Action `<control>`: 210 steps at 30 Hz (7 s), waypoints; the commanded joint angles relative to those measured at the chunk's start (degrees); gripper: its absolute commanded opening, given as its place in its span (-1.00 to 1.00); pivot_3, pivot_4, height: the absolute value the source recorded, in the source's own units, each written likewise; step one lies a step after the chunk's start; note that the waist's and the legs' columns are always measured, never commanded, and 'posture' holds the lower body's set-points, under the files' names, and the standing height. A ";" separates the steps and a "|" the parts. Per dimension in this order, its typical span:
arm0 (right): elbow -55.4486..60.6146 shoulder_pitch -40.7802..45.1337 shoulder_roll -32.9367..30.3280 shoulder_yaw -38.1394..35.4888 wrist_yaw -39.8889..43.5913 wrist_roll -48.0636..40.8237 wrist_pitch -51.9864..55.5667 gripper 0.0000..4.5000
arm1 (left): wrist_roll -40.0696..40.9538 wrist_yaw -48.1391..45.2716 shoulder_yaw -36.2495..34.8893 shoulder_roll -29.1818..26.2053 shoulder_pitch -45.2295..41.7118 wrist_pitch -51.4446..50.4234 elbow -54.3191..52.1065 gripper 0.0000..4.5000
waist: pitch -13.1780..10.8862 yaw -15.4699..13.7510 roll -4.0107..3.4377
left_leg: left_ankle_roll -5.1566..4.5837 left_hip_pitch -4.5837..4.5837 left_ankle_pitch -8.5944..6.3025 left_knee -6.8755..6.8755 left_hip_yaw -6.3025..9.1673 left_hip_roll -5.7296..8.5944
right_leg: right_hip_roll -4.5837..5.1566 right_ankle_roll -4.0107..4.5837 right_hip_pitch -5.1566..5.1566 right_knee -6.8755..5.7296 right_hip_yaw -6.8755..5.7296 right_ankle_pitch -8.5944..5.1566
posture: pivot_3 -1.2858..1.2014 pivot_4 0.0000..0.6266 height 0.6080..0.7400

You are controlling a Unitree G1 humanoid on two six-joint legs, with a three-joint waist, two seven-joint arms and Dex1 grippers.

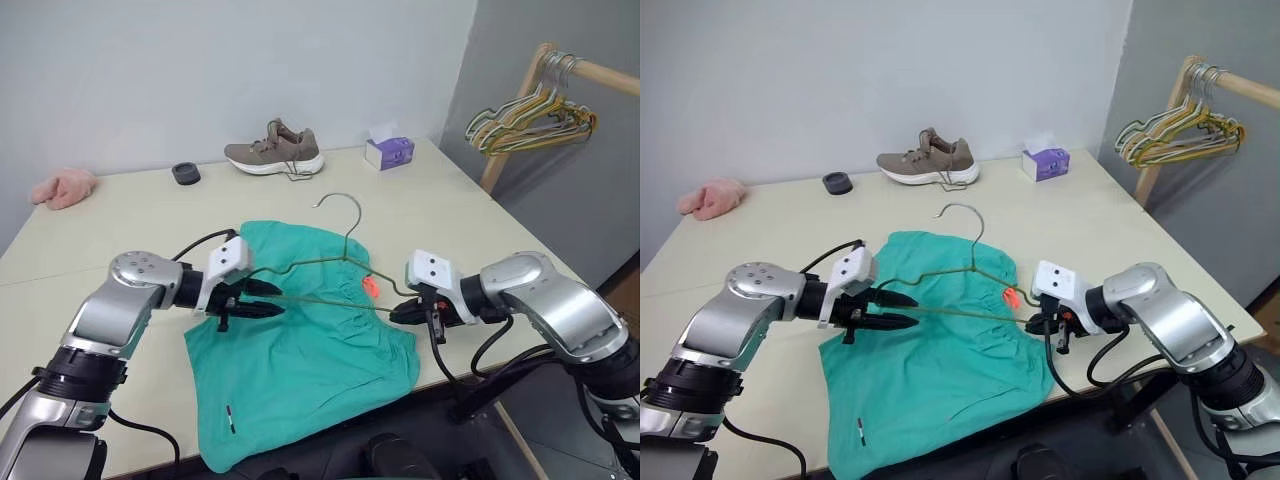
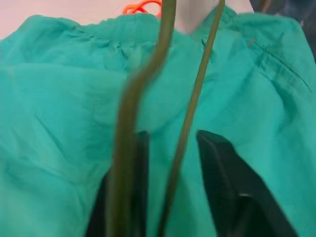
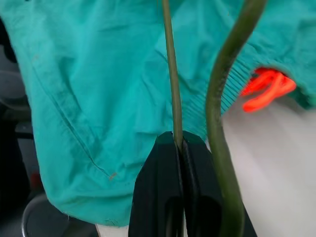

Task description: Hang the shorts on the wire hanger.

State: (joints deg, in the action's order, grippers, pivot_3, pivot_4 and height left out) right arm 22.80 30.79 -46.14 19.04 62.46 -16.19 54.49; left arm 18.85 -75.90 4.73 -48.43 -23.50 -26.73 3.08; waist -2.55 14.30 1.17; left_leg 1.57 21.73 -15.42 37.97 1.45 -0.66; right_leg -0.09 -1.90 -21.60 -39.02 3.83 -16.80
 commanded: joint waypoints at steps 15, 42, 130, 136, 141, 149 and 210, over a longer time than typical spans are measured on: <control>1.84 -23.84 -7.81 -26.50 -8.96 -5.64 4.85 -1.00 | 7.05 5.84 -10.67 0.13 5.62 -10.44 6.39 0.23 | 0.04 -0.34 0.09 | 0.01 0.05 0.00 0.00 0.05 0.05 | 0.12 0.00 0.01 0.00 -0.07 0.00 | -0.17 -1.00 1.00; 12.40 -24.72 -13.91 -12.61 -7.12 -4.19 -2.73 -1.00 | 5.03 10.46 -9.14 1.01 4.99 -6.62 5.83 0.23 | 0.04 -0.11 0.08 | 0.00 -0.06 0.00 -0.02 -0.04 -0.03 | -0.24 0.00 0.09 0.05 0.02 -0.02 | -0.17 -1.00 1.00; 9.84 -4.90 14.30 -2.49 -26.34 -4.32 3.95 -1.00 | 2.30 23.23 -12.41 9.87 2.03 5.69 13.20 0.23 | 0.10 -0.05 0.11 | 0.00 0.25 0.00 -0.02 0.11 0.15 | 0.25 0.12 -0.14 0.01 -0.15 0.14 | -0.17 -1.00 1.00; 9.29 -9.48 1.23 7.61 -19.56 2.89 -6.79 -1.00 | 3.92 18.55 -13.08 7.45 3.49 2.67 11.89 0.23 | 0.11 0.75 0.14 | 0.00 0.17 0.00 -0.02 0.00 0.13 | 0.18 -0.10 -0.13 0.01 -0.04 0.01 | -0.16 -1.00 1.00; 6.04 -7.34 7.34 4.83 -21.14 -1.21 1.68 -1.00 | 3.59 17.22 -13.05 6.56 5.33 2.99 11.29 0.23 | 0.12 0.92 0.16 | 0.00 0.06 0.00 -0.01 0.04 0.02 | 0.06 -0.09 -0.06 -0.01 -0.03 0.01 | -0.16 -1.00 1.00; -0.81 -1.72 23.84 -6.36 -25.64 -10.86 25.57 -1.00 | 3.20 16.68 -13.00 6.74 5.36 3.08 10.78 0.23 | 0.14 -0.10 0.15 | 0.00 0.12 0.01 0.03 0.13 0.10 | 0.18 0.20 -0.07 -0.08 -0.11 0.18 | -0.16 -1.00 1.00; -1.52 -1.54 13.17 9.62 -19.23 24.09 -35.65 -1.00 | -8.91 -12.11 0.96 -5.54 -12.27 20.01 15.76 -0.87 | 0.09 0.25 0.13 | -0.01 0.18 0.01 0.07 0.05 0.06 | 0.04 -0.06 -0.16 -0.13 -0.06 0.03 | -0.17 -1.00 1.00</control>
State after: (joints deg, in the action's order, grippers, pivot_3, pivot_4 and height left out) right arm 19.09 29.09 -32.74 30.19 41.82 8.21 22.78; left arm 9.99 -88.60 6.29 -53.56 -35.46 -5.67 19.28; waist -2.46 14.55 1.30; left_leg 1.56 21.91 -15.41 38.04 1.50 -0.59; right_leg -0.05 -1.95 -21.76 -39.14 3.77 -16.76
